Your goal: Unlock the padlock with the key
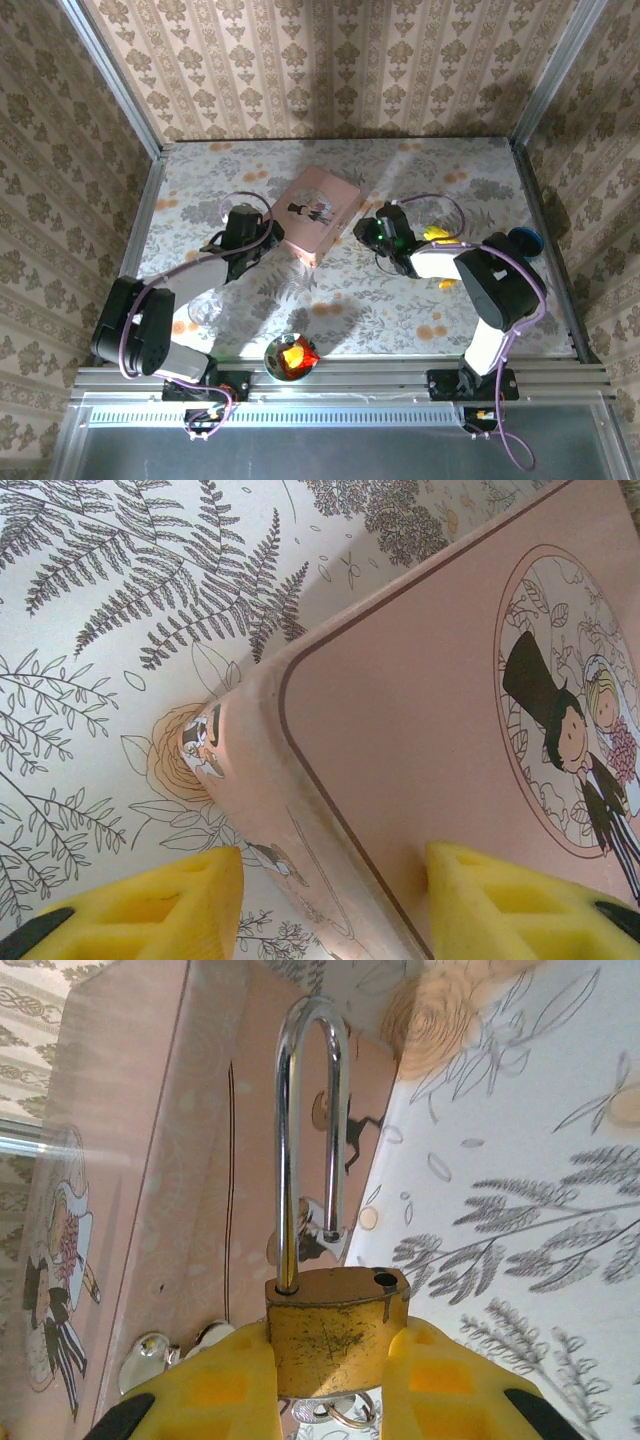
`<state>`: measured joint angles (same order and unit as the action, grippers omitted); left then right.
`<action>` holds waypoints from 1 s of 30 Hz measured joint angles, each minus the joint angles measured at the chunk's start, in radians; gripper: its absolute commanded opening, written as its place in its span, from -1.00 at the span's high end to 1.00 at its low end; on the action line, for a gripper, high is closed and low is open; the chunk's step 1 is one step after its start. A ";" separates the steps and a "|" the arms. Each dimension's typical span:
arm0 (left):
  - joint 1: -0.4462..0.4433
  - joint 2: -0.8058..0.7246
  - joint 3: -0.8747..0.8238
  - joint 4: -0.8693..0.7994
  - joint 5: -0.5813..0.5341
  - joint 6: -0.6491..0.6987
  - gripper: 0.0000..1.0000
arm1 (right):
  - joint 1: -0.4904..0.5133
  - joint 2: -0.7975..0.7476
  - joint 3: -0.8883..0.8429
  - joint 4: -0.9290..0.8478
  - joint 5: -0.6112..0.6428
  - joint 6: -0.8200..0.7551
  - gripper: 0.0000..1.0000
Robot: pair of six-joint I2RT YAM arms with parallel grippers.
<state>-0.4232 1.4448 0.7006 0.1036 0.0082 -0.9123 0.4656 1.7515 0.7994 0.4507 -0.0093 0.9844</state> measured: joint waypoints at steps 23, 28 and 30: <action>0.227 0.219 0.221 -0.006 0.127 0.126 -0.56 | -0.010 -0.141 0.212 -0.552 0.018 -0.361 1.00; 0.234 0.219 0.234 -0.034 0.127 0.146 -0.65 | -0.017 -0.055 0.452 -0.663 0.063 -0.513 1.00; 0.237 0.219 0.242 -0.045 0.127 0.150 -0.65 | -0.024 0.003 0.547 -0.696 0.079 -0.566 1.00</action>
<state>-0.1867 1.6638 0.9424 0.0582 0.1356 -0.7620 0.4412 1.7546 1.3460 -0.2455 0.0692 0.4187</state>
